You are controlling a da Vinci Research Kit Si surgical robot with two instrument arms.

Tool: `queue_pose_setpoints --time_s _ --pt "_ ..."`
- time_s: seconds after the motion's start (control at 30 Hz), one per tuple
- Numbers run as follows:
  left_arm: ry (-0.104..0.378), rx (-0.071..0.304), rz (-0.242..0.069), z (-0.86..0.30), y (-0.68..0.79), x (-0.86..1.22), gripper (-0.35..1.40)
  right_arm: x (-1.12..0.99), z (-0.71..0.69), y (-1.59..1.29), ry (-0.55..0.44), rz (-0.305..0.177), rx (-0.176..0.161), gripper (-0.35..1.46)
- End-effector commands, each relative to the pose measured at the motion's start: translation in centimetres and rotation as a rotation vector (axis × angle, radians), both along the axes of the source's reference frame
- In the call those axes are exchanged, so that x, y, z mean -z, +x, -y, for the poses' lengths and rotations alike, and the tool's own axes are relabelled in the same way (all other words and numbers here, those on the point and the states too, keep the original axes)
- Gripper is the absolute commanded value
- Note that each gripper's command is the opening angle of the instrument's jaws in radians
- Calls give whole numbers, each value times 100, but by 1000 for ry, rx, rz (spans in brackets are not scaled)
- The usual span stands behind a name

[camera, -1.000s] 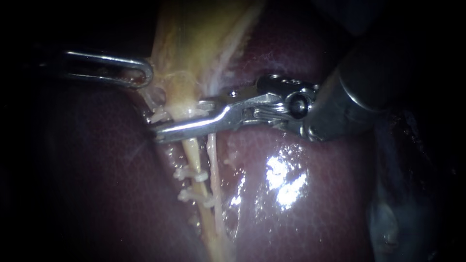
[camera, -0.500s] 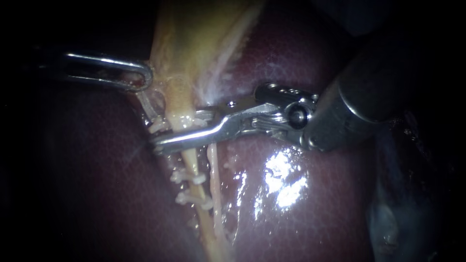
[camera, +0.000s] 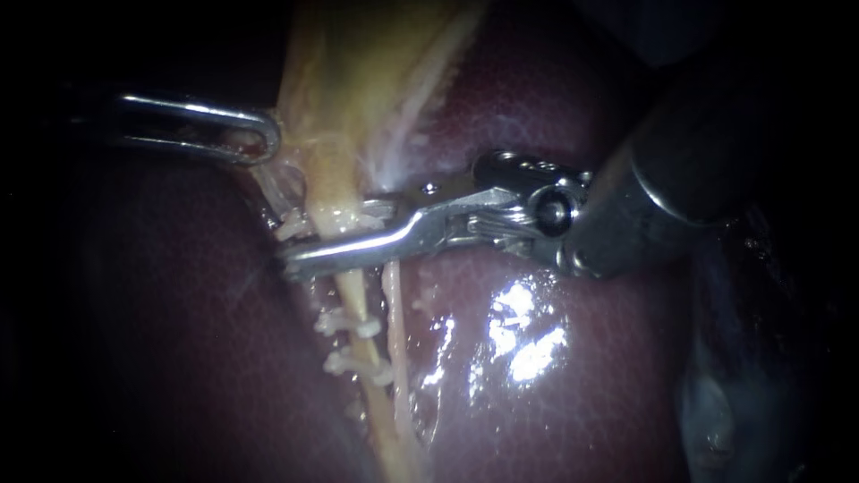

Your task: Clipping third clip left tube

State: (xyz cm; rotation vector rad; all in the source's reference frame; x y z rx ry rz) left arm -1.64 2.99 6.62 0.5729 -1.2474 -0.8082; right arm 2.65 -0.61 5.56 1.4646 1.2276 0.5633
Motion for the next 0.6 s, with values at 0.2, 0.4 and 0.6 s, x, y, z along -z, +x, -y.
queue_pose_setpoints --time_s 0.2,0.4,0.6 --pt "0 -1 0 -1 -1 -2 -35 2 1 6 1 1 4 43" --pt "5 2 3 -2 -1 -3 -35 -10 2 12 -20 -27 39 43" --pt "5 2 3 -2 0 -3 -35 -21 4 15 -46 -57 64 42"
